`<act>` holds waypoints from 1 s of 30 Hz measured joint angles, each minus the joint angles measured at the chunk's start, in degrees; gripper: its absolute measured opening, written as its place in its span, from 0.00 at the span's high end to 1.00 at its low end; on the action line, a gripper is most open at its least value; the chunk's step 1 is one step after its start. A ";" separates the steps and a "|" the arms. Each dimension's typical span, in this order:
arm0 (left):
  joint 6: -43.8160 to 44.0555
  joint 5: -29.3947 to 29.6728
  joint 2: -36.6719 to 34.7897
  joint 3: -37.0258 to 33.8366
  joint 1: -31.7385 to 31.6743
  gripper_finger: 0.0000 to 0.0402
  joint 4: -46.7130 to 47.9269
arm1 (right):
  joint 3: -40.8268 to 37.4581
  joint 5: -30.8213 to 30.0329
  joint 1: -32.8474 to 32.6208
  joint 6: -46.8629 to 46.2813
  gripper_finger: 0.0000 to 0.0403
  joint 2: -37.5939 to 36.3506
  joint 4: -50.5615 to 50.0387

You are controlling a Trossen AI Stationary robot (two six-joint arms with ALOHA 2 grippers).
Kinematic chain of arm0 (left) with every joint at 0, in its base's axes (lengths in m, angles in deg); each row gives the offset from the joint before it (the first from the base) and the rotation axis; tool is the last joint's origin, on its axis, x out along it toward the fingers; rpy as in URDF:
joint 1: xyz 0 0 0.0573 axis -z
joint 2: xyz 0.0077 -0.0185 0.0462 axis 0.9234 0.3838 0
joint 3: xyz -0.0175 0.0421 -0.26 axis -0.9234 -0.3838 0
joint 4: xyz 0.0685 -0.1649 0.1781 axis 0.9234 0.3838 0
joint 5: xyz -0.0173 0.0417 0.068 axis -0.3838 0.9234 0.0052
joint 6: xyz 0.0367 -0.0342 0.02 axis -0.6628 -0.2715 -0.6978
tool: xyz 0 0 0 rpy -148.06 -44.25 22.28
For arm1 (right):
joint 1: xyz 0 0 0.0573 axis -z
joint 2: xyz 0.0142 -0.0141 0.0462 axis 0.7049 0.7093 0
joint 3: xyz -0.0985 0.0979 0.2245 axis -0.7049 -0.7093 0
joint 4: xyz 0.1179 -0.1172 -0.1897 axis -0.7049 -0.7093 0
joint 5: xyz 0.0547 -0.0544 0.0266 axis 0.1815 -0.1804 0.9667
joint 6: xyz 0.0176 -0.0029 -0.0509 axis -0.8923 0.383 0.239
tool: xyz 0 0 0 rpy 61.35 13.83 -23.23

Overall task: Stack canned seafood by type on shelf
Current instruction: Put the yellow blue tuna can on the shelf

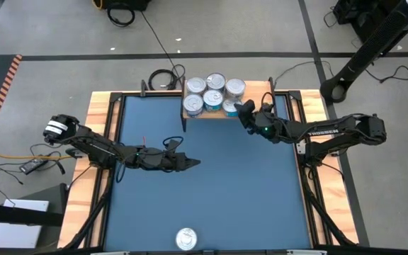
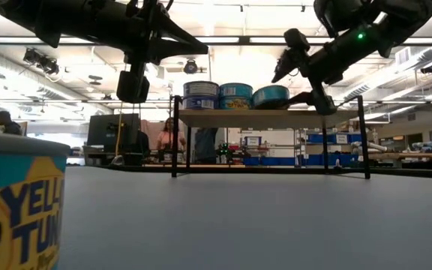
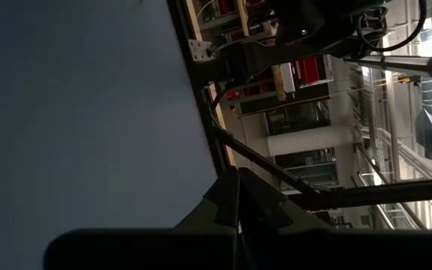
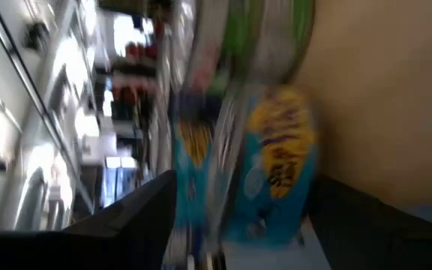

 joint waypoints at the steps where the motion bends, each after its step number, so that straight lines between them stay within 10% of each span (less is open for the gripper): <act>1: 0.00 0.00 0.00 0.00 0.00 0.98 0.00 | -0.01 1.33 -0.02 -0.15 0.27 0.00 -0.08; 30: -0.38 0.00 0.00 0.00 0.00 0.98 -0.02 | 0.00 5.47 -1.73 -5.51 0.26 -7.18 -14.27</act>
